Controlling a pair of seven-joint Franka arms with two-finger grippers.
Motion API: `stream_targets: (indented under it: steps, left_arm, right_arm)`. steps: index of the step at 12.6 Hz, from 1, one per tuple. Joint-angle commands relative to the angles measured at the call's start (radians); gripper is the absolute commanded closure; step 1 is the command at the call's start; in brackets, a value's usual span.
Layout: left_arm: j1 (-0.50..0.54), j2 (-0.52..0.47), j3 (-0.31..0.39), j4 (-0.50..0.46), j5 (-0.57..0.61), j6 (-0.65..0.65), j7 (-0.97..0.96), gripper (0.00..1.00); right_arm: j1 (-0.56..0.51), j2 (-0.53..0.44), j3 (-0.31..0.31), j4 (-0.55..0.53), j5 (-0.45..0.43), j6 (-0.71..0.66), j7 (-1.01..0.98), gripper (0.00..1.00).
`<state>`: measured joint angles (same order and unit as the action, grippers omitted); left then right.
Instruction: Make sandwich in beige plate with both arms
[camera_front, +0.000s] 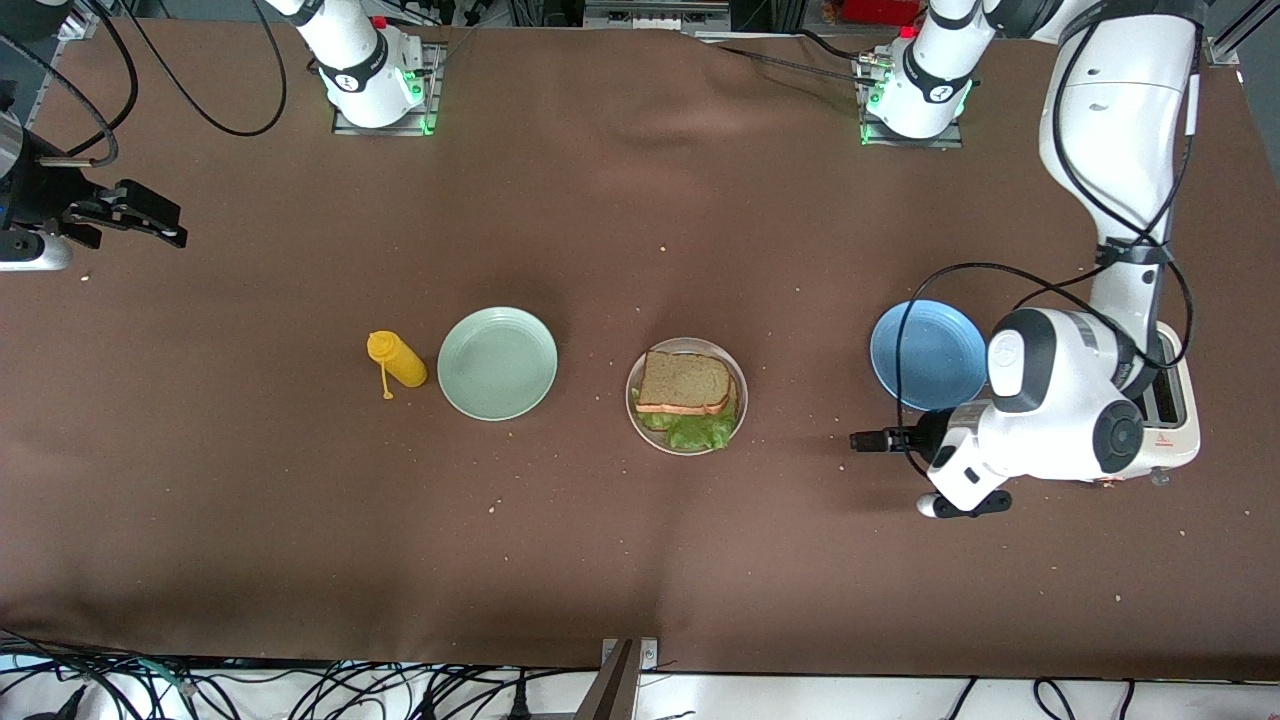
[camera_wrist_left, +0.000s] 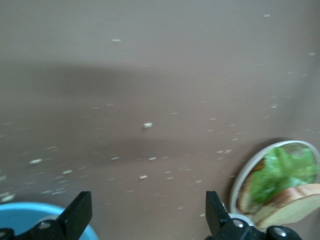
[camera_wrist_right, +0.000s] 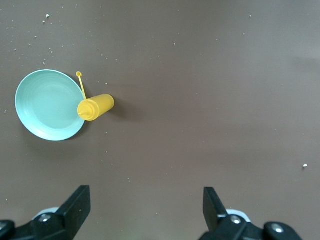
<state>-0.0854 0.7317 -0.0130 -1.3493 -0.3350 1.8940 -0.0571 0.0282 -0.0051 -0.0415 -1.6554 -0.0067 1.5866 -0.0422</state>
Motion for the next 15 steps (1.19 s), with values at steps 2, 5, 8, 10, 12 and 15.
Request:
stream_targets:
  steps: [2,5,8,10,12,15]
  left_arm:
    - [0.041,-0.077,-0.005,-0.017,0.190,-0.105,0.026,0.00]
    - [0.079,-0.115,-0.008,-0.014,0.271,-0.150,0.036,0.00]
    - [0.091,-0.120,-0.007,-0.013,0.271,-0.153,0.042,0.00]
    - [0.092,-0.126,-0.007,-0.008,0.271,-0.167,0.040,0.00]
    - [0.092,-0.165,-0.005,-0.008,0.271,-0.177,0.036,0.00]
    - [0.092,-0.236,-0.001,-0.007,0.289,-0.234,0.029,0.00]
  right_arm:
    - [-0.005,-0.016,0.008,0.002,0.016,-0.010,0.011,0.00]
    - [-0.004,-0.016,0.008,0.002,0.016,-0.010,0.011,0.00]
    - [-0.005,-0.016,0.008,0.002,0.016,-0.011,0.011,0.00]
    - [-0.005,-0.016,0.008,0.002,0.014,-0.011,0.011,0.00]
    - [-0.005,-0.016,0.008,0.002,0.016,-0.011,0.011,0.00]
    - [-0.004,-0.018,0.009,0.003,0.013,-0.008,0.011,0.00]
